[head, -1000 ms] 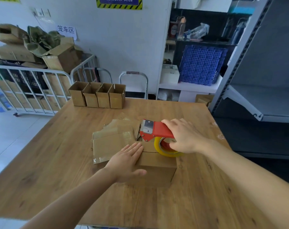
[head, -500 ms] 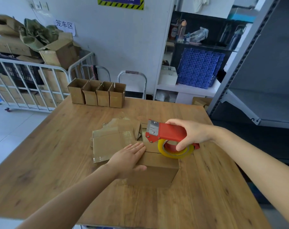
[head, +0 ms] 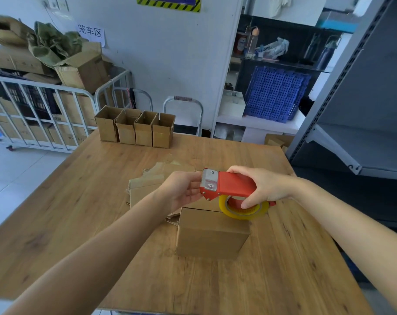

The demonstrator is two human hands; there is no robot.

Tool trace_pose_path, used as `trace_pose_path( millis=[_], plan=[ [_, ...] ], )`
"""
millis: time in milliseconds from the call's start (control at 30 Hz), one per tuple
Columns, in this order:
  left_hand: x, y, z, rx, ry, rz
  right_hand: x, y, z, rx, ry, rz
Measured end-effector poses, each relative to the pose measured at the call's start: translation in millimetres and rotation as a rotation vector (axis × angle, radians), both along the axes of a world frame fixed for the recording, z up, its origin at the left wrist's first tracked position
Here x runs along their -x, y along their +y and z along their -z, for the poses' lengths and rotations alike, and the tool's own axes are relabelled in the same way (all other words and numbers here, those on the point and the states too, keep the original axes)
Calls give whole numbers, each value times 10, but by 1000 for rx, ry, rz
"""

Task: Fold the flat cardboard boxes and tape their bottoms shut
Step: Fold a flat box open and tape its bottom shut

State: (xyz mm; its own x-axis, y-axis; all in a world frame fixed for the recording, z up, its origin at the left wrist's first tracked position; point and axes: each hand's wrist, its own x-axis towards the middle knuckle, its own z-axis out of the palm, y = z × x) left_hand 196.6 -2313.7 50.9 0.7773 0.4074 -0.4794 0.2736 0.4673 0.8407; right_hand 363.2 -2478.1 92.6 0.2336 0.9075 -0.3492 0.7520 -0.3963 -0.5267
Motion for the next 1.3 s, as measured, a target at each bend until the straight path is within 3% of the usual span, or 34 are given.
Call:
trace_pose_path(
  millis=[267,433,533,700,833,1133,1300],
  plan=[
    [-35,34,69,213,-9,-17,-38,-15,22,1,11,2],
    [-66,42,160,208,-10,-49,-46,-20,8,1,15,0],
    [-72,46,165,152,1,-58,-34,-4,-25,15,-22,-14],
    [-49,110,173,-206,109,-15,-19,34,-18,23,-188,-61],
    [-42,199,144,-364,145,39,-16,7,-23,37,-241,-76],
    [81,390,150,-313,238,118,-19,93,-68,97,-276,-129],
    [170,428,262,-238,225,49,-32,178,-41,92,-216,-108]
  ],
)
